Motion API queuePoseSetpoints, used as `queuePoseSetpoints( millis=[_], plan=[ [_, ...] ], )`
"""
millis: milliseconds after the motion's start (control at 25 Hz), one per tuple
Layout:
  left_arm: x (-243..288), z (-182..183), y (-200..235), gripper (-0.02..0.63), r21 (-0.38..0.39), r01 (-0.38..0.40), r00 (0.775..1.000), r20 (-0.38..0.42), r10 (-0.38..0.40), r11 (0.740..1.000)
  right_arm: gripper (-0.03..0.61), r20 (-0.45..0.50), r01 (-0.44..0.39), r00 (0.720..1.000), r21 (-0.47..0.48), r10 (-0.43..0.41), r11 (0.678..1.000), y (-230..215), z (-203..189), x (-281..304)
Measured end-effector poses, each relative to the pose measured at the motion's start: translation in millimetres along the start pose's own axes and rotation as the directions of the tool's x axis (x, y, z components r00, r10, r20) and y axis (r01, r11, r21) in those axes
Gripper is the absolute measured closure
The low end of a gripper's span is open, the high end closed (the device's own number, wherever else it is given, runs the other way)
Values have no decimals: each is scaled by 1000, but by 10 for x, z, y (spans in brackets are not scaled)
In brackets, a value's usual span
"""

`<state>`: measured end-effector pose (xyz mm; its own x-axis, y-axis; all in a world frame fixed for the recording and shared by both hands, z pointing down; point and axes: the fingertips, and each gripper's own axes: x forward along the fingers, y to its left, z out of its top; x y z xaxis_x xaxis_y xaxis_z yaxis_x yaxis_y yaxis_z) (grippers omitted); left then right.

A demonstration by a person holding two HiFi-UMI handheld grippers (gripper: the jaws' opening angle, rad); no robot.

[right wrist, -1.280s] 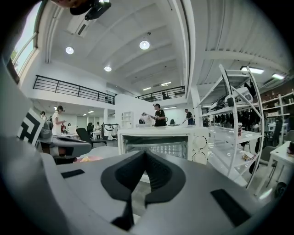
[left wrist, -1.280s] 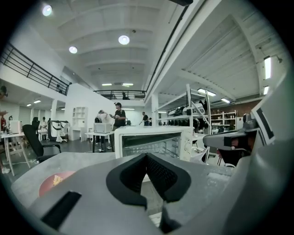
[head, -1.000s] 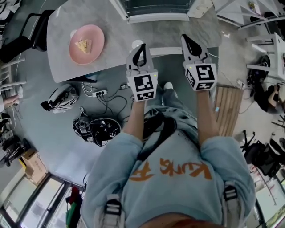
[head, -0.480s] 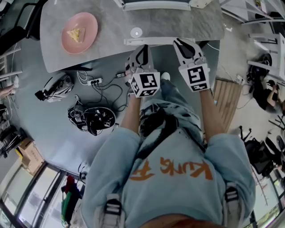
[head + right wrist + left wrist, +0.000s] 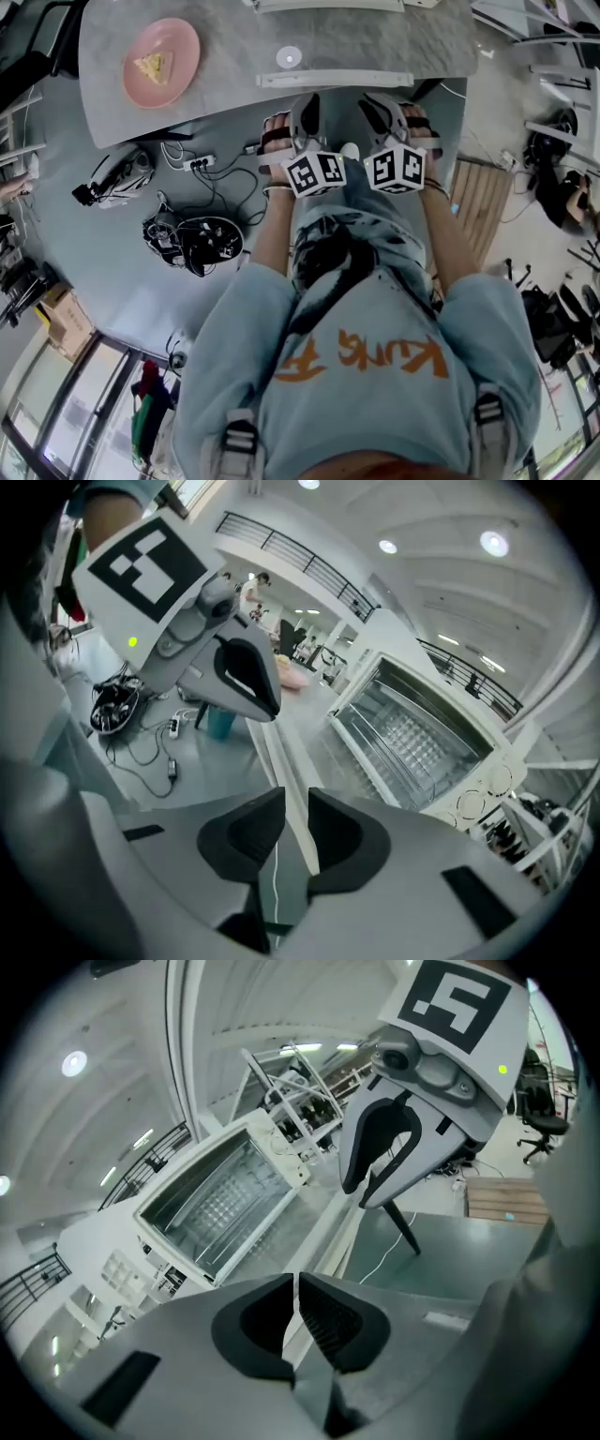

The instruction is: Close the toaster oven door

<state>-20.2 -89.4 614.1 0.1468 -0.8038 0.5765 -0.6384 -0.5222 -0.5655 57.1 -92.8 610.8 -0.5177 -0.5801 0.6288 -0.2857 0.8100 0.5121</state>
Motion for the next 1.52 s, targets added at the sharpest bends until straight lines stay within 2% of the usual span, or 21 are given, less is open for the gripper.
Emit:
queuePoseSetpoints(
  millis=[200,280,480,720,1160,1320,1520],
  plan=[
    [121,-176,-18,579,121,2,998,-59,5,993,496,-105,35,993,-165,-53,986,47,-277,138],
    [155,-243,-11,551,161,-3,997,-73,15,987,495,-131,48,988,-201,-75,978,55,-356,178],
    [240,-322,-57,526,217,-2,996,-89,22,976,493,-176,59,979,-253,-106,966,72,-473,254],
    [335,-335,-87,525,248,3,997,-76,16,969,472,-191,82,972,-270,-137,959,55,-523,383],
    [405,-310,-142,525,269,19,998,-69,0,963,491,-201,100,966,-300,-165,949,52,-555,489],
    [394,-313,-92,525,281,4,998,-60,14,960,515,-189,137,961,-314,-204,939,-7,-484,468],
    [392,-257,11,525,297,-22,998,-52,39,955,506,-171,170,957,-331,-236,928,-128,-379,402]
  ],
)
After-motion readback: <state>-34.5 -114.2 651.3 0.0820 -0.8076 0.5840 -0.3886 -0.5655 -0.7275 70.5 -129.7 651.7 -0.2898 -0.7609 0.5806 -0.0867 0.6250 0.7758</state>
